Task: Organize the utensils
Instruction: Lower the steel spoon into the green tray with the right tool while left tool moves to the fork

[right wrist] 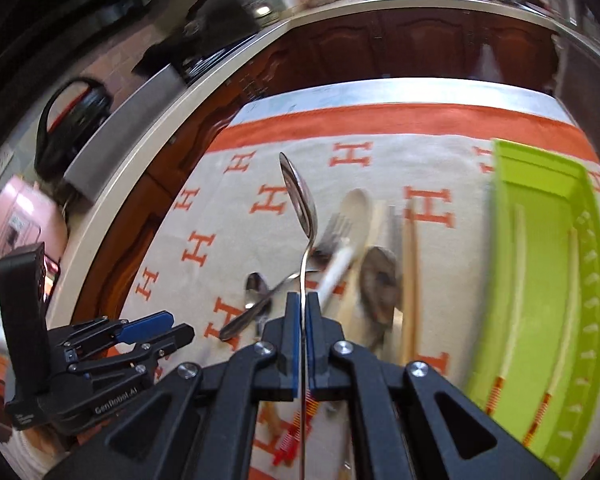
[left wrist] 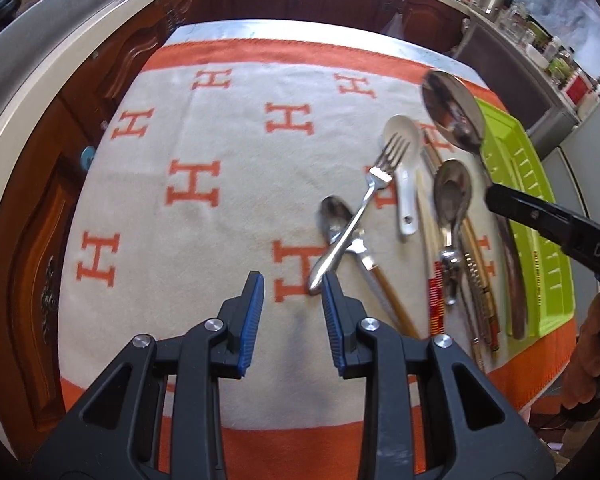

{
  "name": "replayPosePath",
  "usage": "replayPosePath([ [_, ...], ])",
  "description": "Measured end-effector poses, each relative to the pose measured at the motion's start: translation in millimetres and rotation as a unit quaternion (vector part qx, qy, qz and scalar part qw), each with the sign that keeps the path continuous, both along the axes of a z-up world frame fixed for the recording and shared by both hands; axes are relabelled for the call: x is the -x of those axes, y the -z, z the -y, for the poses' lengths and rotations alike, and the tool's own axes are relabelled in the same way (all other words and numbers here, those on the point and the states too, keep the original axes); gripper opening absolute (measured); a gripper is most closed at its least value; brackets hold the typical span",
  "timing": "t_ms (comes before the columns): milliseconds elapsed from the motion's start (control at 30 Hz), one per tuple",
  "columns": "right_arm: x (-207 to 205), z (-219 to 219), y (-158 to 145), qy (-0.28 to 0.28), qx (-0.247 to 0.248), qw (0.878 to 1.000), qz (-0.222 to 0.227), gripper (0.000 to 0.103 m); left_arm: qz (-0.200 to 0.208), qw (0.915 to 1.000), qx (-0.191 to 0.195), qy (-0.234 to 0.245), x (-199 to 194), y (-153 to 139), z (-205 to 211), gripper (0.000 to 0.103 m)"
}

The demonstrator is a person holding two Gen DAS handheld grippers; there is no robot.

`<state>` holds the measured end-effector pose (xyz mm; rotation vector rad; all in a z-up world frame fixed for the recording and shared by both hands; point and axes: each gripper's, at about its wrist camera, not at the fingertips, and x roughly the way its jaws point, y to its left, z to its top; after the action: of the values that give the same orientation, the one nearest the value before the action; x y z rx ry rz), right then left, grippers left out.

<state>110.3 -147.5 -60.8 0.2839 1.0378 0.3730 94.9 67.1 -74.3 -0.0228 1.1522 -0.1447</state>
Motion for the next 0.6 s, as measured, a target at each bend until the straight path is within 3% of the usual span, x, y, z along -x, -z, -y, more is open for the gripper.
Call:
replayPosePath([
  [133, 13, 53, -9, 0.074, -0.009, 0.997, -0.01, 0.002, 0.01, 0.9987, 0.001, 0.05, -18, -6, 23, 0.027],
  [300, 21, 102, -5, 0.138, 0.007, 0.99, -0.022, 0.002, -0.01, 0.9944, 0.0, 0.105, -50, 8, 50, 0.027],
  [600, 7, 128, 31, 0.17, 0.016, 0.983, -0.069, 0.002, -0.021, 0.9873, -0.013, 0.157, -82, 29, 70, 0.026],
])
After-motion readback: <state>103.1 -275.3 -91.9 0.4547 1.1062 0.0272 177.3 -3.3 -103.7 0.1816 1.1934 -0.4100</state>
